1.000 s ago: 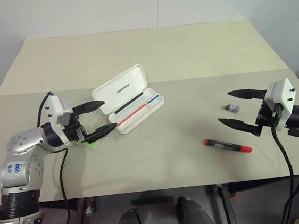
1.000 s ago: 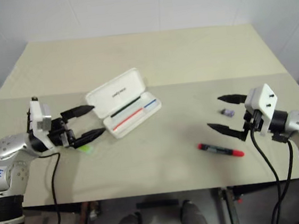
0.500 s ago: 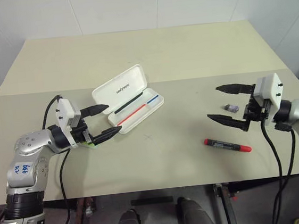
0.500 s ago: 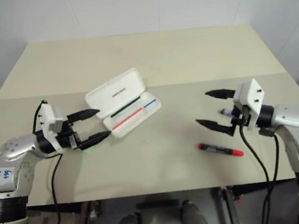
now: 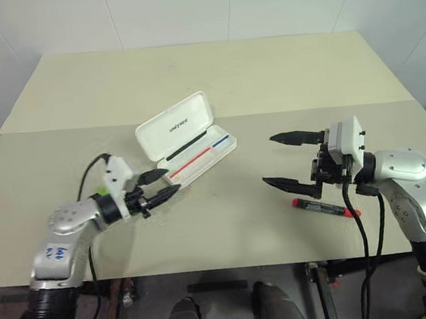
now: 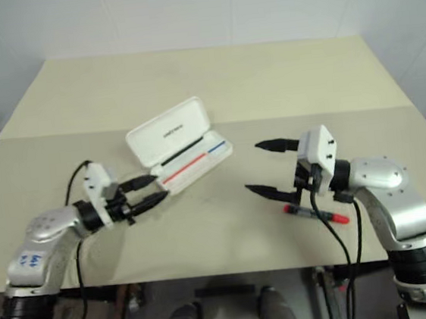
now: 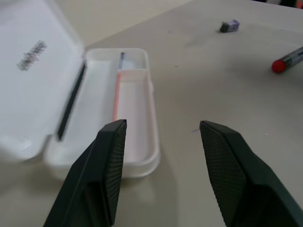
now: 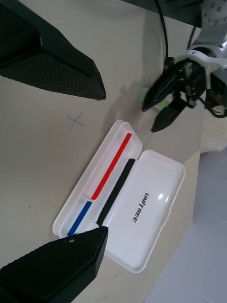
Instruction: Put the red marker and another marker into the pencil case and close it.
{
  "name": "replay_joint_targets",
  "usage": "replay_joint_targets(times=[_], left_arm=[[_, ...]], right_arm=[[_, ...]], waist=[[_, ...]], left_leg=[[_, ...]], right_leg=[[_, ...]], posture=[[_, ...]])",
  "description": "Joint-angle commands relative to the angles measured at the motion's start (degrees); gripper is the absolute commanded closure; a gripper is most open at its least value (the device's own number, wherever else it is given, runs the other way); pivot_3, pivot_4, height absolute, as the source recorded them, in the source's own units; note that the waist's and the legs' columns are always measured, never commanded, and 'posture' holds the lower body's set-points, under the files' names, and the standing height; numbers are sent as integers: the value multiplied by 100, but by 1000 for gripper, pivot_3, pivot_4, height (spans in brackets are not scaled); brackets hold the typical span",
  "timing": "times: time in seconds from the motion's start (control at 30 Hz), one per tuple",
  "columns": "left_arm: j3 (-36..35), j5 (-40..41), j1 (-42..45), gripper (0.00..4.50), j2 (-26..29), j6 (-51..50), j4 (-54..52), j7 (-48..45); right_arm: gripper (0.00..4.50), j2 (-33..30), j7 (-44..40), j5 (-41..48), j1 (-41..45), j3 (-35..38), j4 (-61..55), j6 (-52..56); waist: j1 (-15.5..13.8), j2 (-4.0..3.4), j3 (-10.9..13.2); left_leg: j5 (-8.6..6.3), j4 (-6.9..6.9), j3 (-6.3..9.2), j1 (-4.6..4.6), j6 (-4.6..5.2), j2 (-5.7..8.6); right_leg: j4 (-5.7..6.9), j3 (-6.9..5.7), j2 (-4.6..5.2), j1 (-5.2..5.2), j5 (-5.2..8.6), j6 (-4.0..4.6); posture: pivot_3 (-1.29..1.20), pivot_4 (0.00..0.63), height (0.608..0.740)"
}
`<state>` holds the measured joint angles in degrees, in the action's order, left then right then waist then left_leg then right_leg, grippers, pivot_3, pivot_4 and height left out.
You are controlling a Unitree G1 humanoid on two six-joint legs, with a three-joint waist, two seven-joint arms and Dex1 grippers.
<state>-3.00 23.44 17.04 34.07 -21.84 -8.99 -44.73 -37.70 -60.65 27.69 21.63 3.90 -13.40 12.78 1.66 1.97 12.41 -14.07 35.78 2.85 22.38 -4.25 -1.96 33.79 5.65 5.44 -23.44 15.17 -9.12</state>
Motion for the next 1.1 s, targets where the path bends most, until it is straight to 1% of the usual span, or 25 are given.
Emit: replay_joint_targets(times=[0.03, 0.23, 0.8, 1.1], left_arm=[[39, -168, 95, 1973, -31, -70, -210, 224], [512, -621, 610, 1973, -316, -88, 192, 479], [887, -1212, 1086, 1973, -287, 25, 1320, 32], [1036, -1386, 1249, 1973, -149, -175, 1502, -249]], right_arm=[[0, 75, 98, 19, 72, 0, -166, -95], [0, 261, 379, 15, 43, -30, -466, -92], [0, 322, 1057, -28, -136, 22, -1065, -15], [0, 450, 1328, -66, -151, -51, -1202, -98]], waist=[[21, 0, 0], [8, 0, 0], [4, 0, 0], [25, 0, -1]], left_leg=[[0, 0, 1, -1, 0, 0], [0, 9, 1, 0, 0, 0], [0, 13, 1, 1, 0, 1], [0, 10, 1, -1, 0, 0]], right_leg=[[2, 0, -1, 0, 0, 0], [6, 0, -1, 0, 0, 0], [5, 0, 0, 2, 0, 0], [7, 0, -1, 1, 0, 0]], posture=[[0, 150, 740], [0, 150, 740], [0, 150, 740], [0, 150, 740]])
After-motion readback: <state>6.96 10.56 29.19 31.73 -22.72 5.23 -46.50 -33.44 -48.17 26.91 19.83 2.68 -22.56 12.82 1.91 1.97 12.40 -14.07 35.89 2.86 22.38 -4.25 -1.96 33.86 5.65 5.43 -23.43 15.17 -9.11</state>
